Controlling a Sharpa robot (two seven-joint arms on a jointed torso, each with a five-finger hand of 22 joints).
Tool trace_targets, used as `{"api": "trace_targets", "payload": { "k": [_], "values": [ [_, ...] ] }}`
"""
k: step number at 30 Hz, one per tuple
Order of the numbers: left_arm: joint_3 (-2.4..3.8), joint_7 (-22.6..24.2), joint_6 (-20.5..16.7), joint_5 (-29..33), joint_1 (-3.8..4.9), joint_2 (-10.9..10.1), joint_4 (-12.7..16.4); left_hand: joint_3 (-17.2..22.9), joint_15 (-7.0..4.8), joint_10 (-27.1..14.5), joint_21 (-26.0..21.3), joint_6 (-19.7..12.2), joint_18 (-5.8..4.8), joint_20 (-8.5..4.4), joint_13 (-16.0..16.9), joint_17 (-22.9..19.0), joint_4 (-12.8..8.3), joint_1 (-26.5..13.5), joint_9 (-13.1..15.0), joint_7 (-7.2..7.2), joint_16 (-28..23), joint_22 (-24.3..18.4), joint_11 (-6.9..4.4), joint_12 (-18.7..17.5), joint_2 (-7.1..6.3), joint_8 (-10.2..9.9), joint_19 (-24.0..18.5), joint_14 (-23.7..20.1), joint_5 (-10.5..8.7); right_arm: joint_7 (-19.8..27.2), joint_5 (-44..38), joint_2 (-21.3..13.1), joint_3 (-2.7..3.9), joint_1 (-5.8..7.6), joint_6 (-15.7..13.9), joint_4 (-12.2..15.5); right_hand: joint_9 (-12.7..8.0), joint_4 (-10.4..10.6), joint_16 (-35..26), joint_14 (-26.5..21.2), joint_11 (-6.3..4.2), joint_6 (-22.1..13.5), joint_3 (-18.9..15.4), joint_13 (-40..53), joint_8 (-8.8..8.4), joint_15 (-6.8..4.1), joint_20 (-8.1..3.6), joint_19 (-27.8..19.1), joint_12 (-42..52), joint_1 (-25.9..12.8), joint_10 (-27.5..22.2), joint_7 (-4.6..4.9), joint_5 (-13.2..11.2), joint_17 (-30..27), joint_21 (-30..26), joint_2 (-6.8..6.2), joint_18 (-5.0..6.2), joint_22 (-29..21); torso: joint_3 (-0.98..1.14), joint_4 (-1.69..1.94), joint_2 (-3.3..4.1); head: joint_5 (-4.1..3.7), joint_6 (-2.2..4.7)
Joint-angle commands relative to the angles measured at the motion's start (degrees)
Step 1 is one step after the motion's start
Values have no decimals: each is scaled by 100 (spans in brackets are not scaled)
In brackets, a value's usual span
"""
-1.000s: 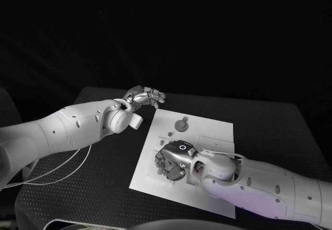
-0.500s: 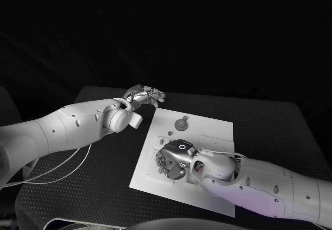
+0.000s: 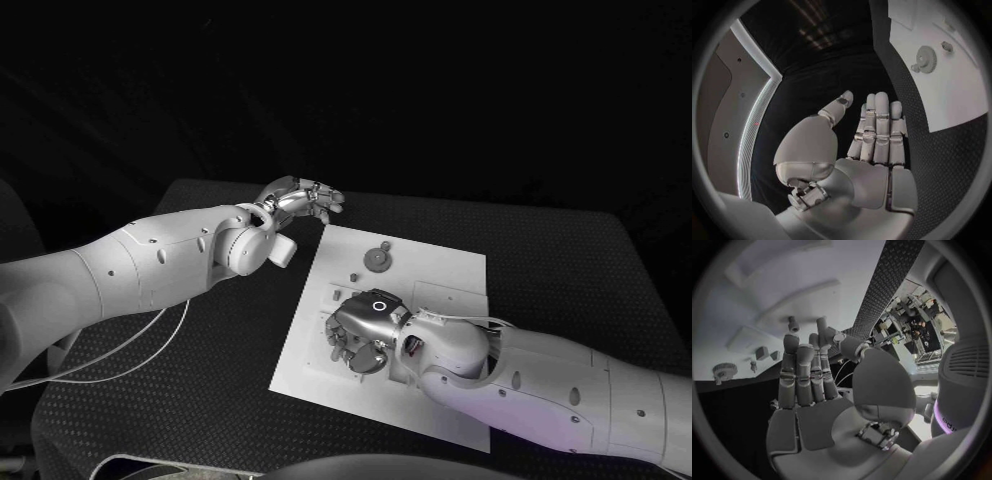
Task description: Assemble the parts on the task board
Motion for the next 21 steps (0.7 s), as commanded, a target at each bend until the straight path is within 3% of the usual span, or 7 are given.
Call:
{"api": "trace_targets", "payload": {
  "k": [1,4,7,21],
  "values": [
    [4,36,82,35,6,13,10,11,30,-39,-24,-41,-7,-151,1,6,39,-23,10,15,-31,7,8,37,-19,-27,3,1,2,24,-140,38,-41,-11,290,-39,8,-37,21,1,-5,28,12,10,13,-44,-16,1,17,-1,32,5,34,-9,38,26,101,129,-2,1,0,0,-7],
    [4,36,85,35,6,17,10,11,30,-40,-25,-41,-7,-151,1,6,40,-24,11,15,-32,7,8,38,-19,-27,3,0,3,59,-113,84,-119,-11,333,-69,9,-37,21,0,-4,27,12,12,12,-43,-15,0,16,-4,31,5,34,-10,39,25,101,129,-2,4,2,-8,-12],
    [4,35,91,35,6,22,10,11,30,-41,-26,-41,-7,-151,1,7,41,-24,11,15,-32,8,8,38,-19,-28,2,0,2,74,-106,122,-152,-32,365,-90,10,-38,22,-3,-3,26,13,14,11,-42,-14,-3,15,-9,28,6,34,-11,41,24,101,128,-1,10,3,-7,-20],
    [4,28,96,35,6,24,17,10,31,-44,-30,-43,-8,-150,1,10,46,-26,13,15,-35,11,9,41,-21,-29,1,-2,2,-14,-182,183,-174,-47,409,-111,13,-45,25,-14,0,22,17,22,6,-39,-10,-17,8,-17,18,7,36,-14,48,27,101,127,-3,1,0,2,-37]
  ]
}}
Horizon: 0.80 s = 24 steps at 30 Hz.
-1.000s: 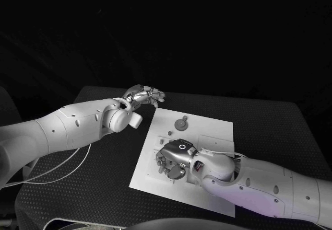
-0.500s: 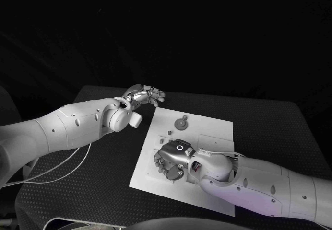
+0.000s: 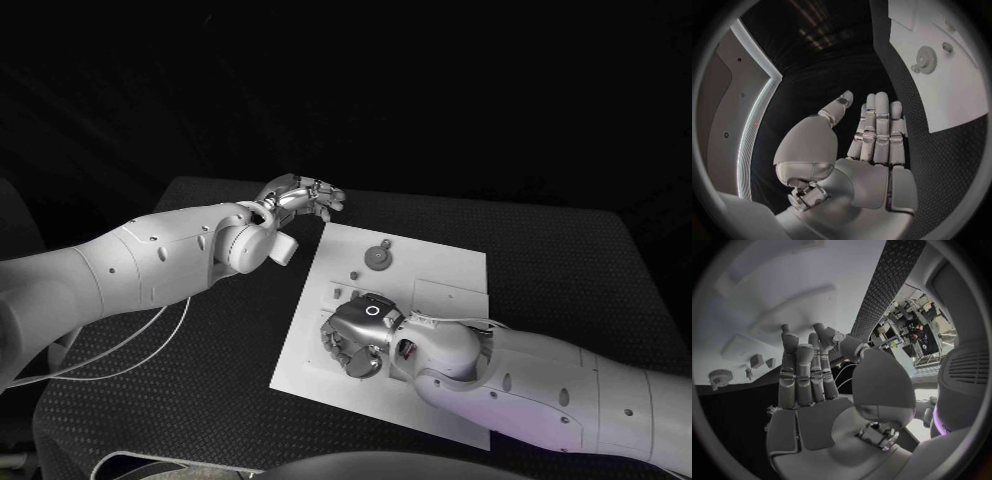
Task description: Assemble the parts on the task board
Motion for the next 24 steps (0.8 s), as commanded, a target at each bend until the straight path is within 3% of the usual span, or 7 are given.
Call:
{"api": "trace_targets", "payload": {
  "k": [1,6,11,12,16,24],
  "values": [
    [4,33,84,35,6,14,19,-6,31,-39,-30,-43,-7,-150,1,6,31,-27,9,15,-35,7,14,18,-21,-29,1,-2,2,5,-92,29,-43,-43,271,-15,7,-21,24,-13,1,26,11,-4,22,-35,-12,-17,-21,-18,17,15,40,-9,26,30,124,128,1,-2,0,-4,-2],
    [4,27,79,35,6,6,17,-6,31,-40,-31,-43,-7,-150,1,7,32,-27,10,16,-36,9,14,19,-22,-30,1,-2,2,17,81,-5,-46,-42,125,-23,3,-5,14,-53,23,-15,34,7,-13,-13,12,-72,-54,-48,-33,35,48,-30,25,-4,124,121,2,-3,-2,-6,3],
    [4,21,83,35,6,-1,19,-7,31,-41,-31,-44,-7,-150,0,7,32,-27,10,16,-36,9,14,19,-23,-31,0,-2,2,98,278,-52,-46,-41,-114,-18,-77,11,-63,-167,157,-345,-85,-55,-221,111,55,-186,-257,-168,-379,171,63,-116,47,-294,121,137,3,-4,-2,-5,12],
    [4,20,83,35,6,-1,18,-7,31,-42,-32,-44,-7,-150,0,7,32,-26,10,16,-36,9,14,19,-24,-31,0,-3,2,102,288,-64,-46,-41,-155,-9,-134,-39,-60,-227,276,-602,-265,-124,-363,203,62,-225,-417,-254,-666,282,86,-124,94,-439,117,160,3,-6,-3,-8,14],
    [3,17,85,35,6,-8,18,-7,31,-43,-32,-45,-7,-150,0,8,31,-26,10,16,-37,10,15,19,-26,-31,0,-3,1,117,327,-115,-45,-40,-295,23,-197,-89,70,-379,416,-905,-681,-216,-516,361,106,-406,-597,-265,-988,420,93,-124,272,-578,123,161,4,-7,-4,-12,20],
    [3,16,83,35,6,-21,14,-7,31,-46,-34,-44,-7,-151,0,9,29,-21,12,16,-38,12,15,20,-32,-31,-1,-4,1,100,343,-250,-42,-33,-479,135,-293,-118,323,-562,554,-1226,-1150,-384,-657,499,144,-609,-783,-221,-1355,527,160,-146,522,-627,124,148,6,-6,-1,-29,33]
  ]
}}
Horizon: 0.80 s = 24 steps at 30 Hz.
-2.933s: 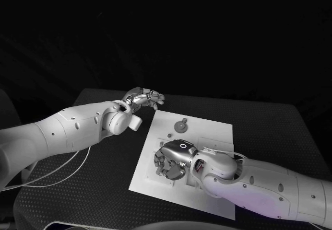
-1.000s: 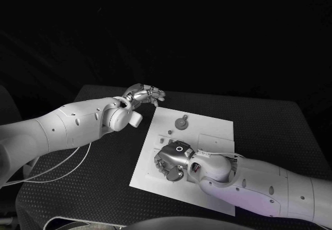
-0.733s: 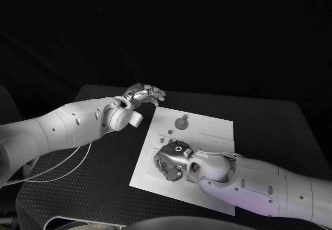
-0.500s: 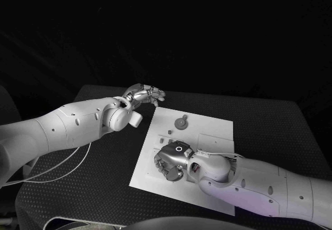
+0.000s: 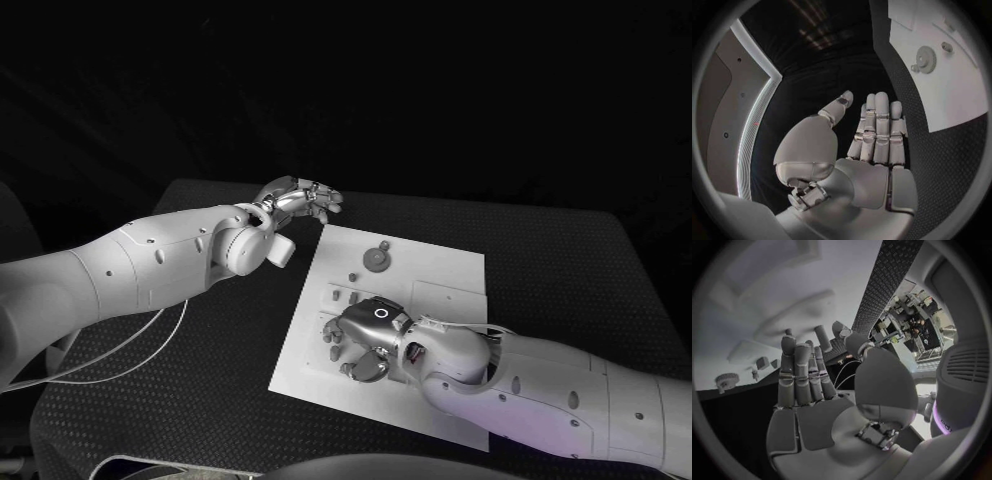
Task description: Assemble the parts on the task board
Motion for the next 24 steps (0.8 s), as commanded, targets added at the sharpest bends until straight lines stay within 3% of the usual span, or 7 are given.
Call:
{"api": "trace_targets", "payload": {
  "k": [1,8,11,14,16,20,24],
  "values": [
    [3,28,73,34,6,0,13,-7,31,-34,-34,-17,-7,-151,0,6,29,-21,8,2,-38,8,2,21,-32,-31,-1,-4,1,33,57,-54,0,1,-213,70,-19,9,66,-36,15,-41,-58,-36,-19,8,-7,-49,-24,43,-55,6,43,-19,57,-40,181,147,1,0,2,-7,5],
    [3,27,81,34,6,1,10,-7,31,-35,-35,-18,-7,-151,0,7,28,-20,9,2,-39,9,3,21,-35,-32,-2,-5,1,118,244,-214,32,33,-452,219,-33,22,168,-33,19,-39,-58,-71,-4,10,-21,-34,-12,90,-52,4,62,-40,147,-44,181,144,2,1,2,-24,31],
    [3,28,79,34,6,-8,-2,-7,31,-36,-36,-18,-7,-151,0,7,28,-20,9,3,-39,10,3,21,-36,-32,-2,-5,0,262,622,-361,99,84,-616,354,-38,57,247,-3,11,-18,-62,-88,17,-3,-37,4,5,71,-32,-7,90,-51,215,-42,181,143,4,2,3,-35,41],
    [3,31,75,34,6,-13,-17,-7,31,-36,-36,-19,-7,-150,0,8,28,-19,9,3,-39,10,3,22,-37,-33,-2,-5,0,418,1127,-568,243,156,-715,508,-51,123,338,24,-4,3,-68,-118,42,-18,-104,114,35,58,3,-16,143,-93,411,-33,181,156,5,-7,0,-64,73],
    [3,32,75,34,6,-10,-24,-7,32,-37,-36,-19,-7,-150,0,8,28,-19,9,3,-39,11,3,22,-37,-33,-2,-5,0,527,1909,-737,389,225,-616,579,-50,207,388,58,-20,43,-49,-123,71,-31,-130,144,70,30,57,-15,161,-113,496,-18,181,151,4,-13,-2,-84,97],
    [3,29,76,34,6,-29,-27,-7,32,-37,-37,-18,-7,-150,0,9,28,-18,10,3,-39,11,3,23,-37,-33,-2,-5,0,623,3230,-1041,559,369,-317,644,-49,375,426,69,-118,112,37,-36,120,-121,-170,146,271,29,373,-18,192,-182,599,112,181,135,5,-17,-2,-146,167],
    [2,31,82,34,5,-27,-58,-7,32,-37,-37,-18,-7,-150,0,10,29,-18,11,3,-40,12,3,24,-38,-33,-2,-5,-1,365,4113,-1459,604,539,265,622,5,383,481,105,-309,171,-4,388,198,-299,-205,160,754,46,606,-64,123,-270,680,304,181,116,6,-22,-7,-211,222]
  ]
}}
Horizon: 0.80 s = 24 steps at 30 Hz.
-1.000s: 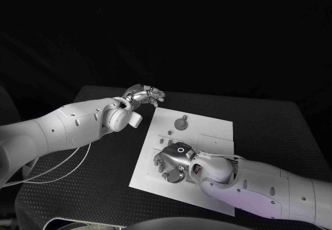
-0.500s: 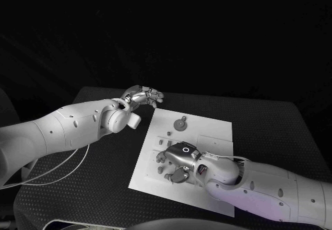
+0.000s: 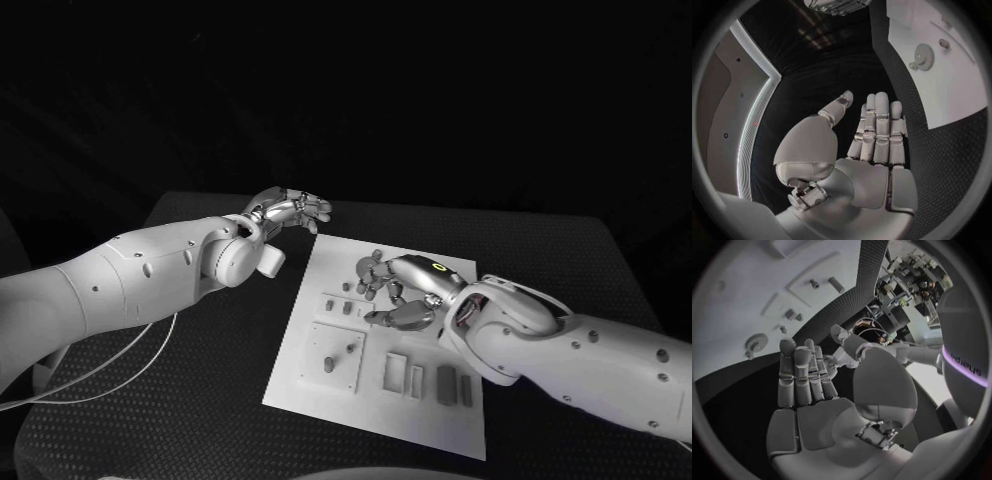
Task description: Assemble the parts on the task board
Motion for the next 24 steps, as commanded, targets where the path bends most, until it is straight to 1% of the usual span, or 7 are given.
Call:
{"api": "trace_targets", "payload": {
  "k": [1,4,6,9,14,17,24],
  "values": [
    [2,38,76,33,5,-1,-8,-8,31,-27,-37,-9,-7,-150,0,6,30,-18,7,12,-40,8,-7,24,-38,-33,-2,-4,-1,-128,1704,-242,0,97,761,-51,72,-6,55,-4,-100,12,-78,498,57,-123,-87,56,570,-11,-24,-33,-111,-76,64,77,270,107,2,-15,-13,-80,62],
    [-6,37,79,33,4,1,-19,-8,32,-27,-38,-9,-7,-150,0,7,31,-19,8,12,-40,9,-7,25,-38,-32,-2,-4,-1,-473,1957,-508,-3,157,1226,-98,176,34,122,-33,-170,-10,-173,1727,95,-190,-76,1,1999,-119,-630,-69,-243,-192,91,68,270,95,4,-28,-23,-154,97],
    [-18,35,75,33,4,-6,-18,-8,32,-27,-38,-8,-7,-150,0,7,32,-19,8,12,-40,9,-7,26,-39,-32,-2,-4,-1,-734,2162,-657,-4,158,1483,-104,258,176,196,-19,-285,41,-278,2334,149,-246,-91,22,2800,-316,-682,-113,-278,-203,139,134,270,106,6,-36,-28,-220,111],
    [-54,38,84,33,3,-10,-17,-9,32,-27,-39,-8,-8,-149,0,8,33,-19,8,12,-40,10,-7,26,-40,-32,-2,-5,-1,-1230,2406,-877,-7,158,1810,-79,378,424,620,125,-331,102,-501,3299,194,-336,-199,222,4057,-724,-810,-212,-227,19,421,237,270,150,19,-56,-34,-297,127],
    [-97,36,96,39,-1,-14,-8,-9,32,-27,-39,-7,-8,-149,1,8,36,-22,9,11,-41,11,-7,28,-37,-32,-1,-5,-1,-2302,2488,-1224,-38,160,2837,73,604,696,1006,171,-437,234,-422,4038,280,-437,-343,387,5040,-1064,-836,-297,-258,365,797,389,270,145,32,-53,-34,-416,124],
    [-109,29,103,39,-2,-23,-10,-10,32,-27,-40,-6,-8,-149,1,9,38,-24,10,12,-41,11,-7,29,-37,-32,-1,-5,-1,-2561,2553,-1419,-119,161,2897,259,653,952,1106,190,-424,176,-395,4215,246,-434,-368,436,5240,-1424,-850,-287,-279,485,931,511,270,143,25,-56,-32,-461,104],
    [-117,28,126,39,-13,-3,-11,-10,33,-26,-41,-5,-9,-148,1,10,42,-26,11,11,-43,12,-7,30,-35,-31,-2,-6,-1,-2846,2663,-1636,-198,160,2985,580,785,1019,1228,284,-484,260,-301,4437,273,-489,-431,512,5485,-1805,-759,-351,-274,696,1223,598,270,132,29,-80,-43,-533,8]
  ]
}}
